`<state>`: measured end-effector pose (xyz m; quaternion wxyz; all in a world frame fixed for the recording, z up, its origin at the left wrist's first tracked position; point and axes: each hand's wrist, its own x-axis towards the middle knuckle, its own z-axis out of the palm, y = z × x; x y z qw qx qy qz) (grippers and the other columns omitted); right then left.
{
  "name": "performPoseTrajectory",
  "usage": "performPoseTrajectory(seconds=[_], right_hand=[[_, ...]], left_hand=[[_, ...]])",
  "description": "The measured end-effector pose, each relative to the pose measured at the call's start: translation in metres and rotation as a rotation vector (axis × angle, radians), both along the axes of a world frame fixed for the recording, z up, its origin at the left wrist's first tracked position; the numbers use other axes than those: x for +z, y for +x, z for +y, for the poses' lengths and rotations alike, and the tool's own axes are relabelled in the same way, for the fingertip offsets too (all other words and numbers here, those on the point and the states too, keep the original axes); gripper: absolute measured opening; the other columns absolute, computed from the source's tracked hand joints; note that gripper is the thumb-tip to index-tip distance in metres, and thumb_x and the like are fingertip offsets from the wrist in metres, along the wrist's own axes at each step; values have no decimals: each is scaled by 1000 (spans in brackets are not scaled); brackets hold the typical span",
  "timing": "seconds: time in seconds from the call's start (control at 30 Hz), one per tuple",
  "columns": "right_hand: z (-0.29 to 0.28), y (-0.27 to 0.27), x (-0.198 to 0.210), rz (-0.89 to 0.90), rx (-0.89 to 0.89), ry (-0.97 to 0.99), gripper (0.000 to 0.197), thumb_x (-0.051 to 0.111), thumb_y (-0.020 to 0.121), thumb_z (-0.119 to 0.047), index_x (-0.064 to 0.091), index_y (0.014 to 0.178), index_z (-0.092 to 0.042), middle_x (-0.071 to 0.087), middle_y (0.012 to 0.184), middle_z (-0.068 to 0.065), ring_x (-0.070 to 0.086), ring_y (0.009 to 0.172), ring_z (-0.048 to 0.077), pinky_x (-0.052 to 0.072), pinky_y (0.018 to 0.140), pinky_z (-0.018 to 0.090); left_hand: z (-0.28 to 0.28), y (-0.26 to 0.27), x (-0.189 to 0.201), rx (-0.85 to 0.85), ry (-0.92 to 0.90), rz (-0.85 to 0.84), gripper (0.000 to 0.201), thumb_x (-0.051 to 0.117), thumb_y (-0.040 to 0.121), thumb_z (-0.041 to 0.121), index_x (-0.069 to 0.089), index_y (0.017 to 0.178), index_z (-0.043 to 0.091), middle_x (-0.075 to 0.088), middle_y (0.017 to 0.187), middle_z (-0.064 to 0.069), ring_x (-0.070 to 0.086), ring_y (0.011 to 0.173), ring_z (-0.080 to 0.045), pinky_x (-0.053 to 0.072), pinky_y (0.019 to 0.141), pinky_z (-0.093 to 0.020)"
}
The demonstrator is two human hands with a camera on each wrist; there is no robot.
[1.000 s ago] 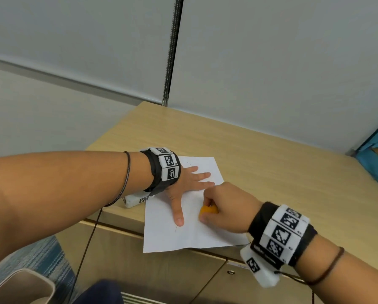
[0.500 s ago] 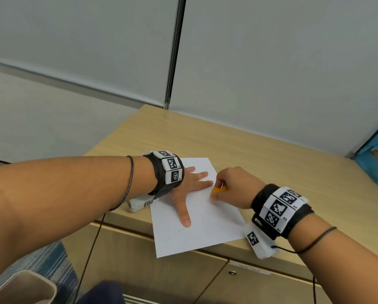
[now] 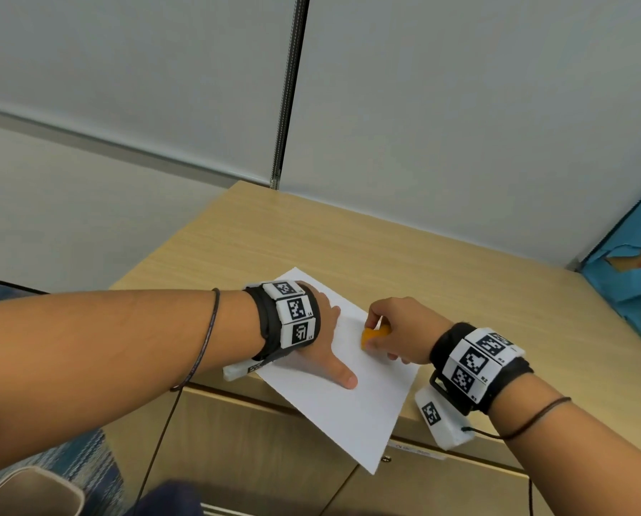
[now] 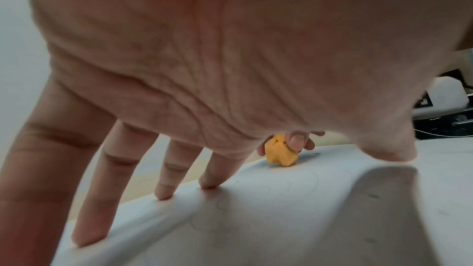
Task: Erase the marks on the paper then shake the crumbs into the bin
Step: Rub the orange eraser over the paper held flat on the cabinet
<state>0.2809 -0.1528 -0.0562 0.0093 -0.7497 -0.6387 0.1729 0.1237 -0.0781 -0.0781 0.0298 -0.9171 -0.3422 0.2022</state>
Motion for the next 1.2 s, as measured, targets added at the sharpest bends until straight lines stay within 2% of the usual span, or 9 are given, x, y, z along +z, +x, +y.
performPoseTrajectory(seconds=[0.2,0.27,0.33,0.4,0.47,0.73,0.8,1.0,1.2], right_hand=[[4,6,-3,-6,50,62,11,65,87,-32,64,97,-26,63,82,-9,63,76,15,54,74,34],[9,8,-3,-4,62,75,11,66,87,-32,65,97,-27,60,83,-11,60,79,16,52,75,33],[13,9,-4,18,70,76,12,68,86,-32,66,97,-28,60,83,-11,59,78,15,51,74,32],[17,10,-4,23,77,84,13,70,85,-33,67,97,-27,59,83,-12,57,76,12,49,70,28],[19,11,-6,10,74,99,14,71,85,-34,68,95,-26,58,83,-11,56,76,11,44,66,25],[-4,17,0,12,244,-80,13,75,83,-34,72,94,-28,66,86,-8,56,76,10,48,71,28],[0,18,-1,-20,204,-24,14,74,84,-35,70,94,-27,62,83,-11,55,75,10,47,68,25],[16,12,-12,-49,68,117,17,65,85,-34,64,94,-20,69,85,-1,66,81,20,57,77,36],[2,15,2,75,148,-111,9,72,82,-27,68,88,-21,75,73,-2,71,68,11,57,72,28]], left_hand=[[7,-8,14,-135,67,184,125,33,50,107,57,134,18,61,132,-6,64,105,-26,52,85,-40],[10,-8,20,-196,76,186,121,41,55,103,46,145,22,47,147,-5,59,115,-29,50,90,-44],[12,-7,22,-272,4,195,123,50,63,96,10,160,31,9,167,4,37,142,-31,38,109,-53],[15,-5,19,-286,-109,176,129,59,68,87,-16,157,34,-17,167,10,6,154,-28,17,119,-57],[22,-4,11,-254,-190,148,134,66,69,81,-25,154,31,-25,165,8,-10,154,-25,6,120,-58],[32,0,-5,-228,-225,140,139,69,66,80,-25,155,28,-31,162,8,-20,152,-25,2,119,-61],[34,1,-7,-240,-223,133,140,69,65,81,-25,154,30,-31,162,8,-20,152,-25,2,118,-61],[33,-1,-5,-244,-220,131,139,69,67,80,-24,155,28,-29,163,6,-19,152,-26,2,118,-61],[34,1,-7,-226,-230,141,140,70,65,81,-25,155,30,-32,162,10,-20,152,-22,2,118,-61]])
